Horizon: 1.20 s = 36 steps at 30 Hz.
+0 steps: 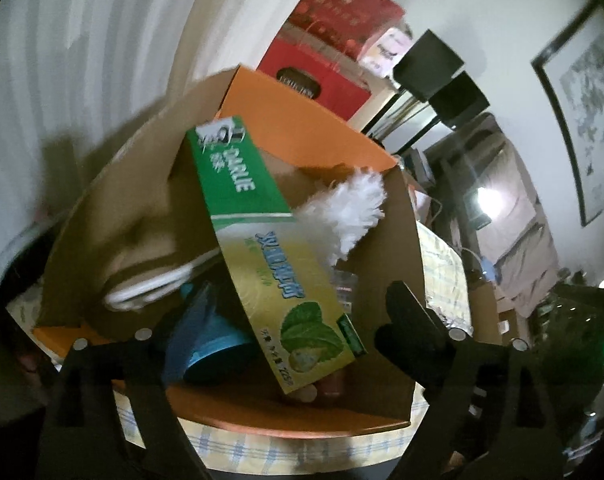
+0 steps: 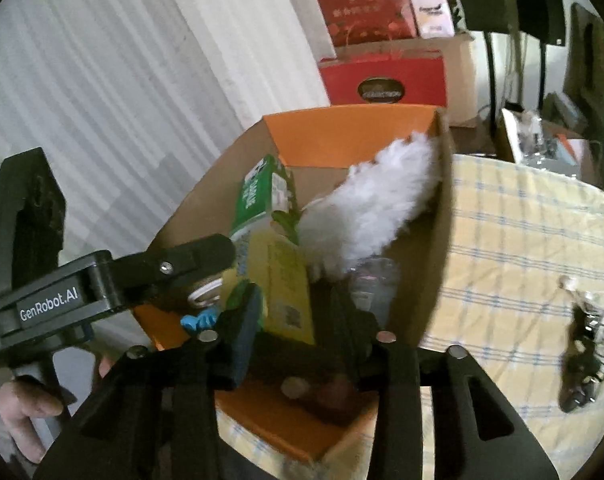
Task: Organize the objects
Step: 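Open both grippers to release the Darlie box inside the orange box, then withdraw both tools from the orange box over the table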
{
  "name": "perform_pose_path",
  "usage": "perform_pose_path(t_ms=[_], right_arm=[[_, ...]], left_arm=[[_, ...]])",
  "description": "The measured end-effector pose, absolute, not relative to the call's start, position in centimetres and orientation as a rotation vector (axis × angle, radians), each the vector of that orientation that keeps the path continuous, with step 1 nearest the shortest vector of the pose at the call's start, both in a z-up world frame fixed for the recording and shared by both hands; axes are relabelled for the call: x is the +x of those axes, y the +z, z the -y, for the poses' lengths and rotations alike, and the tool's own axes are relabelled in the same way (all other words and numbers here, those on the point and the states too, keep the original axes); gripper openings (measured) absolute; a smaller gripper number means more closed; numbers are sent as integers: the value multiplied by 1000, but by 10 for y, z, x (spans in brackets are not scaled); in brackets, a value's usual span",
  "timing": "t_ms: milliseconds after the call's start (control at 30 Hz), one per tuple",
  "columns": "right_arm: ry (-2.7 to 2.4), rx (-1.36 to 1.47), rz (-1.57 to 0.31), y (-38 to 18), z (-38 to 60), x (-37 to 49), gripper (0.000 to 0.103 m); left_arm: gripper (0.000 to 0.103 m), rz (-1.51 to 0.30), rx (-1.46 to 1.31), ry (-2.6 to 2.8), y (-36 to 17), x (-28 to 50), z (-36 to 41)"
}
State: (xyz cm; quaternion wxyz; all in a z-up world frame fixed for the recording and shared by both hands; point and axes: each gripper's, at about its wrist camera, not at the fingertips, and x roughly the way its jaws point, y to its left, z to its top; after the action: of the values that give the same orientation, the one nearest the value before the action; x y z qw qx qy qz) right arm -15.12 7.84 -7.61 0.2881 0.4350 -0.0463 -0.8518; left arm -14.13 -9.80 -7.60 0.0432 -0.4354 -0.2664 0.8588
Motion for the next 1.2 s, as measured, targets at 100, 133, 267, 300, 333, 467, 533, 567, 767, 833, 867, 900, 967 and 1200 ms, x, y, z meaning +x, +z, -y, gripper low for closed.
perform_pose_path(t_ms=[100,133,267,300,333,467,533,567,767,833,867,900,967,1200], right_arm=[[-2315,1160,109,-69,-87,-145,66],[-2327,1157,101,-67,-89,-144,74],[-2390,1148,57,-57,-100,-136,84],[-2400,1147,53,-55,-104,-134,85],[-2407,1149,51,-53,-108,-133,88],[-2460,1152,30,-48,-124,-125,94],[-2491,1145,20,-46,-132,-121,102],[-2510,1142,14,-45,-137,-118,103],[-2589,1144,15,-42,-166,-102,103],[-2613,1151,15,-41,-177,-98,103],[-2620,1152,17,-41,-181,-97,103],[-2631,1153,19,-40,-187,-95,103],[-2650,1155,22,-38,-195,-93,103],[-2715,1163,68,-36,-230,-83,103]], left_arm=[[93,746,-1304,2654,-67,-138,90],[95,726,-1296,2662,-64,-137,87],[98,687,-1287,2672,-55,-136,81],[100,670,-1287,2677,-53,-135,78],[100,651,-1282,2685,-51,-134,76],[101,610,-1269,2693,-46,-127,68],[101,593,-1264,2689,-44,-123,64],[101,580,-1259,2688,-42,-121,61],[102,463,-1228,2698,-35,-109,38],[102,422,-1215,2702,-33,-106,28],[102,405,-1206,2701,-31,-103,23],[102,389,-1198,2700,-30,-101,19],[103,345,-1181,2704,-28,-97,9],[103,262,-1170,2675,-29,-90,-22]])
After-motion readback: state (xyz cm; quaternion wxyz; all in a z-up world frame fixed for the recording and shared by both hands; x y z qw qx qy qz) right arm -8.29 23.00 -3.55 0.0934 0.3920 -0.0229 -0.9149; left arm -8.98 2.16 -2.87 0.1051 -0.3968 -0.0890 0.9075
